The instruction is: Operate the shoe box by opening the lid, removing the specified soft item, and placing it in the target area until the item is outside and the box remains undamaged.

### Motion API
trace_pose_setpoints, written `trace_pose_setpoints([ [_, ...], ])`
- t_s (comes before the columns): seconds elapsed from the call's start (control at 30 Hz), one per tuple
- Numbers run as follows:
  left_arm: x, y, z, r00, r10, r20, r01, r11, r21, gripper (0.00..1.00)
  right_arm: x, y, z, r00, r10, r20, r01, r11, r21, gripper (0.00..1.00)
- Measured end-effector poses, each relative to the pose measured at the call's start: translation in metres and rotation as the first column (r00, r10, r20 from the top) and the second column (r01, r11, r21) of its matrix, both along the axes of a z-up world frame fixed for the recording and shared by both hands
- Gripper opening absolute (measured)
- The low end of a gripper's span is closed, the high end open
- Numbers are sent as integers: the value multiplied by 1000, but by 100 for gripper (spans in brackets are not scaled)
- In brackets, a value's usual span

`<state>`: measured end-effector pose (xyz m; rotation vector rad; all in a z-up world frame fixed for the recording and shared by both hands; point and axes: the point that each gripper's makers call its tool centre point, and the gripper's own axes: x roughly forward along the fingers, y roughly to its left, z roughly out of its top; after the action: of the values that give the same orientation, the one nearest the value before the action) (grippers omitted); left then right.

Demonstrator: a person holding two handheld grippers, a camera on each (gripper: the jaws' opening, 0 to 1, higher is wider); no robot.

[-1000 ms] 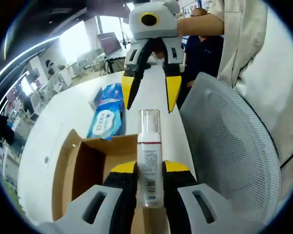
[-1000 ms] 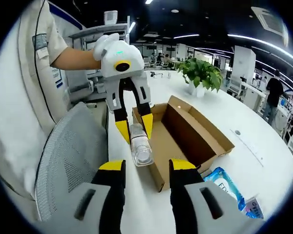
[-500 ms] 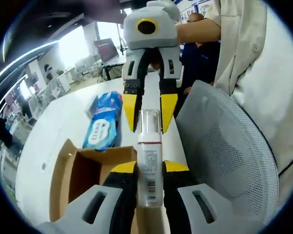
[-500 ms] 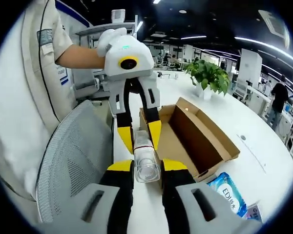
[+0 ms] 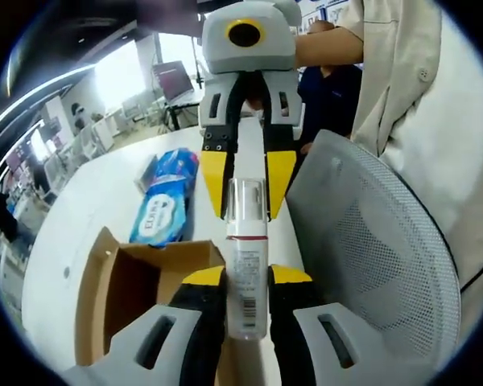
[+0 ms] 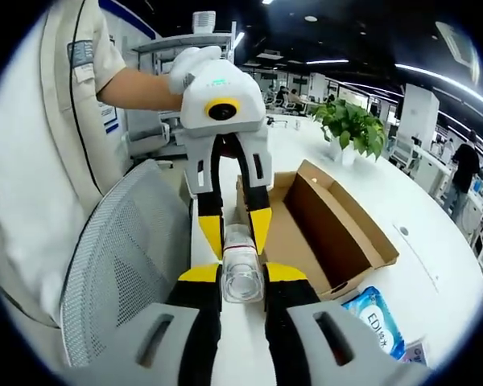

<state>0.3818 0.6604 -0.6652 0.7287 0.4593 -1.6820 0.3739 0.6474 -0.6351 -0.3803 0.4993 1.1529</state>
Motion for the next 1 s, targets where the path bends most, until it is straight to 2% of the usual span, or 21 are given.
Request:
trace_pose_setpoints([
  [0.43, 6, -4, 5, 999, 37, 0, -37, 999, -29, 19, 6, -4, 7, 1000, 18, 10, -18, 1000, -22, 15],
  [0.6, 14, -4, 10, 998, 70, 3, -70, 996, -56, 21, 11, -9, 6, 999, 34, 22, -33, 998, -58, 15],
  [0.73, 20, 2, 9, 995, 104, -2, -104, 993, -53, 26, 19, -16, 8, 999, 36, 24, -35, 997, -74, 15],
  [0.87, 29, 9, 12, 985, 170, -29, -172, 982, -82, 29, 27, -26, 10, 999, 38, 27, -35, 994, -103, 15],
  [1.0, 42, 17, 14, 961, 271, -48, -274, 956, -106, 36, 36, -37, 14, 999, 38, 30, -34, 991, -126, 15],
])
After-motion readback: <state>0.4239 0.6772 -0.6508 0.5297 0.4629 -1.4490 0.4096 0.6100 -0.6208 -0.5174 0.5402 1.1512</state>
